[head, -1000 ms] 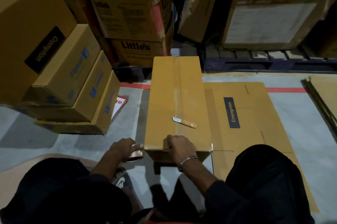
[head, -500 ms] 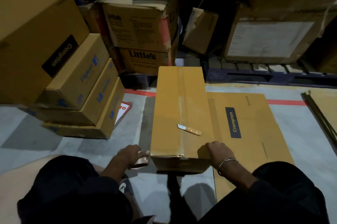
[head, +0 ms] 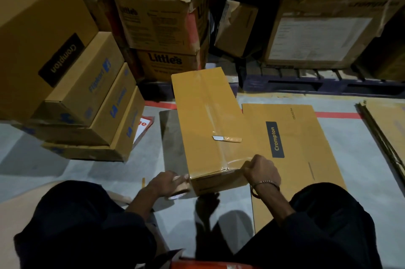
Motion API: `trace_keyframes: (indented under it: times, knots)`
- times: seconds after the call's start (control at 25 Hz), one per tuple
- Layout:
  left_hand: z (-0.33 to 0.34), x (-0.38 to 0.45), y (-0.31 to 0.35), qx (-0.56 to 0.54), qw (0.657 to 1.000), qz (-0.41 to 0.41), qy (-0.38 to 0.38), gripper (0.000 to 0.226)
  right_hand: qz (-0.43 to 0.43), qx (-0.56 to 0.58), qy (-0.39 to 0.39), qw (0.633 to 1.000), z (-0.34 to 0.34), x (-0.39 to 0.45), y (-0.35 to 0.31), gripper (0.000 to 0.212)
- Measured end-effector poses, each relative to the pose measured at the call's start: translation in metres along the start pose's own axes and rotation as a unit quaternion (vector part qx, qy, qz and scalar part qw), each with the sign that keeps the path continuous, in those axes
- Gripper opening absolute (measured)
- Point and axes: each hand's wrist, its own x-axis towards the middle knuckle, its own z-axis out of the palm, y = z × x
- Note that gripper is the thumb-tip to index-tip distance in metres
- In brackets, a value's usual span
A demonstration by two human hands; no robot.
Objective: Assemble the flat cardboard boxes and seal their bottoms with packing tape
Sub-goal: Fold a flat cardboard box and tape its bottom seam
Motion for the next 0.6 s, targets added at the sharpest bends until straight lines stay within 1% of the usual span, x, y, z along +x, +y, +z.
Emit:
trace_keyframes:
  times: [0.04,0.08,0.16,0.24,0.28,0.36,0.4,0.48,0.6]
  knots:
    - [0.0,0.0,-0.002,0.001,1.0,0.001,-0.001,0.089,-0.033,0.024,0.024,0.999,0.003,0.001,-0.001,0.024]
    - [-0.001,-0.001,-0.002,-0.003,1.0,-0.002,-0.004,0.095,-0.06,0.05,0.019,0.997,0.005,0.002,-0.004,0.03]
    - [-0.008,0.0,-0.002,-0.002,1.0,-0.016,-0.023,0.107,-0.091,0.059,-0.039,0.993,0.01,0.003,-0.007,0.051]
    - [-0.024,0.0,0.001,0.018,0.998,-0.024,-0.063,0.108,-0.09,0.051,-0.068,0.992,0.016,0.007,-0.008,0.059]
    - [-0.034,-0.001,0.003,0.032,0.995,-0.028,-0.091,0.103,-0.085,0.06,-0.067,0.992,0.018,0.01,-0.007,0.06]
    - [-0.05,-0.001,0.004,0.069,0.987,-0.042,-0.142,0.079,-0.072,0.07,-0.07,0.992,0.018,0.015,-0.007,0.061]
    - [-0.054,0.001,0.004,0.074,0.984,-0.048,-0.157,0.071,-0.065,0.068,-0.075,0.993,0.017,0.016,-0.009,0.061]
    - [-0.053,0.006,0.003,0.087,0.981,-0.062,-0.162,0.069,-0.057,0.069,-0.076,0.993,0.019,0.018,-0.012,0.062]
    - [-0.042,0.008,0.011,0.155,0.98,-0.05,-0.112,0.08,-0.064,0.047,-0.072,0.994,0.02,0.018,-0.012,0.062]
